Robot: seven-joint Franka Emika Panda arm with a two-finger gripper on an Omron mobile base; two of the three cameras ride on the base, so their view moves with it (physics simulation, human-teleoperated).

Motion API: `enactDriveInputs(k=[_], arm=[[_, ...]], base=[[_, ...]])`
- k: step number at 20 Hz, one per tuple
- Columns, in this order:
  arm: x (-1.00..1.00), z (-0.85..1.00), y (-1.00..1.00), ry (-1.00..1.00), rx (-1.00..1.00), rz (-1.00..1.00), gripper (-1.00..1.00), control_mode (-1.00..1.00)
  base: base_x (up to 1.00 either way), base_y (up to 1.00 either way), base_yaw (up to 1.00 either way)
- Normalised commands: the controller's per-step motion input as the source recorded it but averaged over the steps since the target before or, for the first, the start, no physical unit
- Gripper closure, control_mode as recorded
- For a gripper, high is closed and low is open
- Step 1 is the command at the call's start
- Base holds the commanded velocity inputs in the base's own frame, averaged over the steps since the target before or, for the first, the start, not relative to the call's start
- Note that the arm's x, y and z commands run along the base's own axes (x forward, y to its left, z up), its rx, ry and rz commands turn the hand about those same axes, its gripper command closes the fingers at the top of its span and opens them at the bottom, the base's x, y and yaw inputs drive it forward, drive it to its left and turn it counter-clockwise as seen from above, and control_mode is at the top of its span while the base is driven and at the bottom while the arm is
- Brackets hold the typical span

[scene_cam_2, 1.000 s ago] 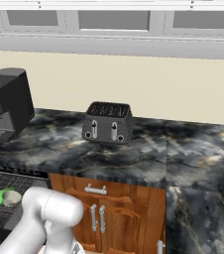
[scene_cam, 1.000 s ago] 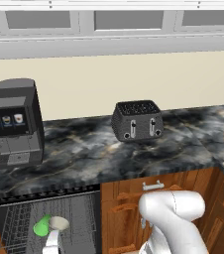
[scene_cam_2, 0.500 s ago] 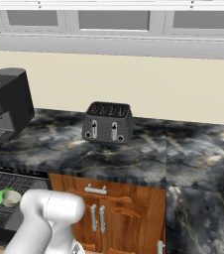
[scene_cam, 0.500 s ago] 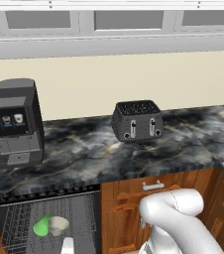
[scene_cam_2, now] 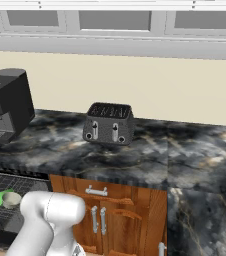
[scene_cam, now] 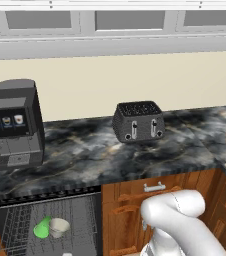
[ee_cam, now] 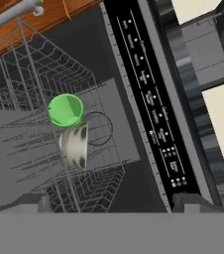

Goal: Pick up the cup and bowl from the counter, place them in the dishwasher, and close the dishwasher door.

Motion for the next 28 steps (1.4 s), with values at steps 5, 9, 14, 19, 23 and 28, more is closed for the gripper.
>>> enactDriveInputs(k=[5, 9, 14, 19, 23, 28], arm=[[-0.22, -0.21, 0.00, -0.04, 0.00, -0.02, -1.00, -1.00], [-0.09, -0.33, 0.06, -0.04, -0.04, -0.01, -1.00, -1.00], [0.00, -0.47, 0.26, -0.01, -0.08, 0.00, -1.00, -1.00], [0.00, -0.58, 0.39, 0.00, -0.05, 0.00, -1.00, -1.00], [0.00, -0.69, 0.47, 0.00, 0.00, 0.00, -1.00, -1.00], [0.00, -0.73, 0.50, -0.03, 0.00, 0.00, -1.00, -1.00]], base=[[0.00, 0.00, 0.00], [0.00, 0.00, 0.00], [0.00, 0.00, 0.00], [0.00, 0.00, 0.00], [0.00, 0.00, 0.00], [0.00, 0.00, 0.00]])
